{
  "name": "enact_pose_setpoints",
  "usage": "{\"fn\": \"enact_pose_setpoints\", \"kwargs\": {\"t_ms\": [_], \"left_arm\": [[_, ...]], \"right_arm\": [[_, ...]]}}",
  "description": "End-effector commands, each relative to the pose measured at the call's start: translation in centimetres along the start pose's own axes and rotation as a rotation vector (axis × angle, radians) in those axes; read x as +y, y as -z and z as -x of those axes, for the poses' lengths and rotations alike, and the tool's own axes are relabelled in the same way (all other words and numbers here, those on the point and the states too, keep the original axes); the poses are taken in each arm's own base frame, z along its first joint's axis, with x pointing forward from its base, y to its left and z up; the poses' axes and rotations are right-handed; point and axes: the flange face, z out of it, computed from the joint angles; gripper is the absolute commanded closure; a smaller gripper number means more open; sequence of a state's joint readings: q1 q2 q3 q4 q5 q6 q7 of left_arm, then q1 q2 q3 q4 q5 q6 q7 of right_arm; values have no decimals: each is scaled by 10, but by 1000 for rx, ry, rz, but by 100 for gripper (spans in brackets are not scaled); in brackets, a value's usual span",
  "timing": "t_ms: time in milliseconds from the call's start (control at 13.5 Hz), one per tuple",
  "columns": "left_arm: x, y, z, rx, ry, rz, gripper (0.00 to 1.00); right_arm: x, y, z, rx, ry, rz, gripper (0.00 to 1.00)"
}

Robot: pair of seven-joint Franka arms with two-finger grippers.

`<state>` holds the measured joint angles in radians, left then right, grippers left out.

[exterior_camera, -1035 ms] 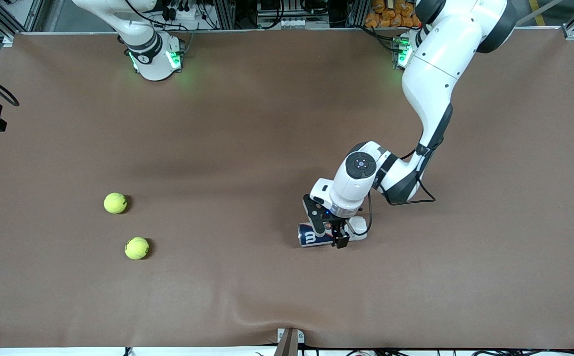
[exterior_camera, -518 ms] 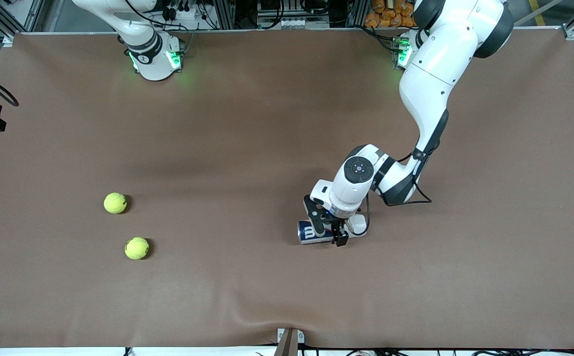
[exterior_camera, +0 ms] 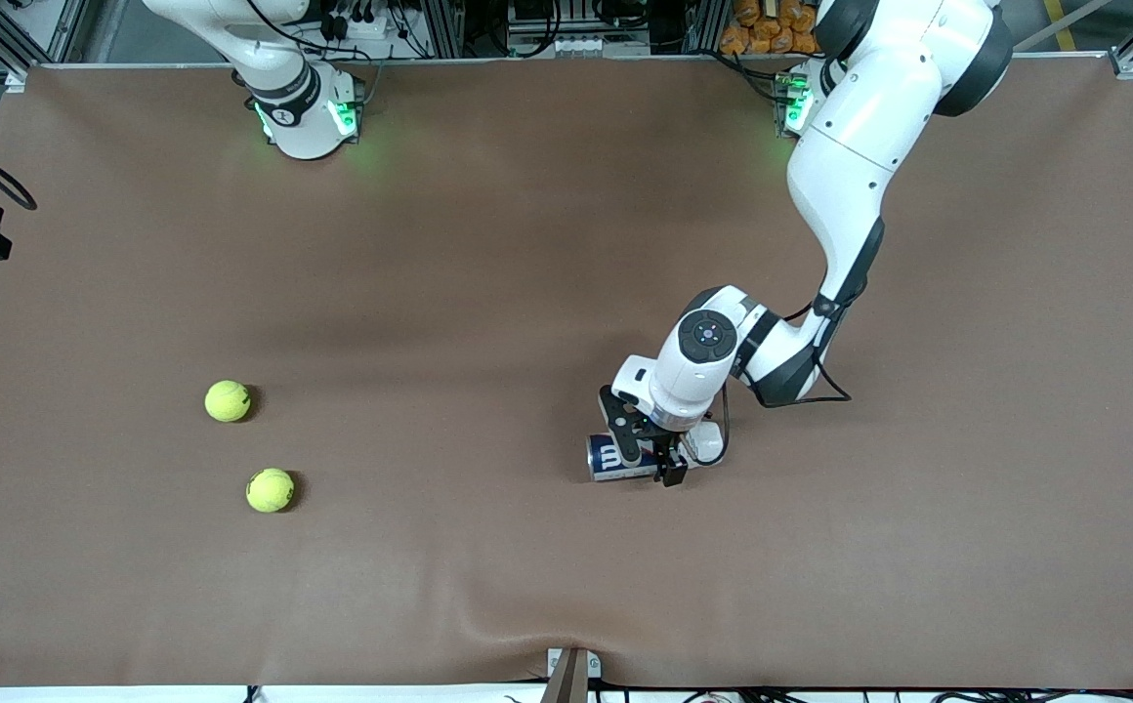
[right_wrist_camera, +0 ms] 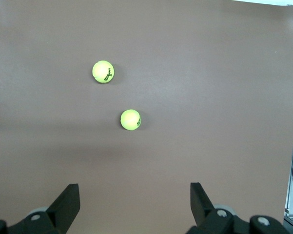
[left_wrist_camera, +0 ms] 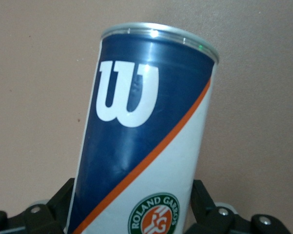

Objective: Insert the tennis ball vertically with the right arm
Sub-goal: 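Close the left gripper around the can's closed end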

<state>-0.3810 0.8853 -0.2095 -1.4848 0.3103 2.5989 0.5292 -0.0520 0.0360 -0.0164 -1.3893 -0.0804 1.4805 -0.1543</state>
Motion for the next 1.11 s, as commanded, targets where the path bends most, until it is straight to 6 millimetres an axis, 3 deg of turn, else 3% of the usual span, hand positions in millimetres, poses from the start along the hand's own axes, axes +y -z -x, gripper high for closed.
{"fn": "enact_pose_setpoints", "kwargs": {"t_ms": [0,370,1035], "left_arm": [[-3,1,-4,22,-11,8,0],[-3,3,-5,24,-11,5,14],[-3,13,-10,28,-12,-2,24]], "right_arm": [[3,4,2,-3,-1,17,0],[2,4,2,-3,0,17,0],[2,4,2,-3,2,17,0]]}}
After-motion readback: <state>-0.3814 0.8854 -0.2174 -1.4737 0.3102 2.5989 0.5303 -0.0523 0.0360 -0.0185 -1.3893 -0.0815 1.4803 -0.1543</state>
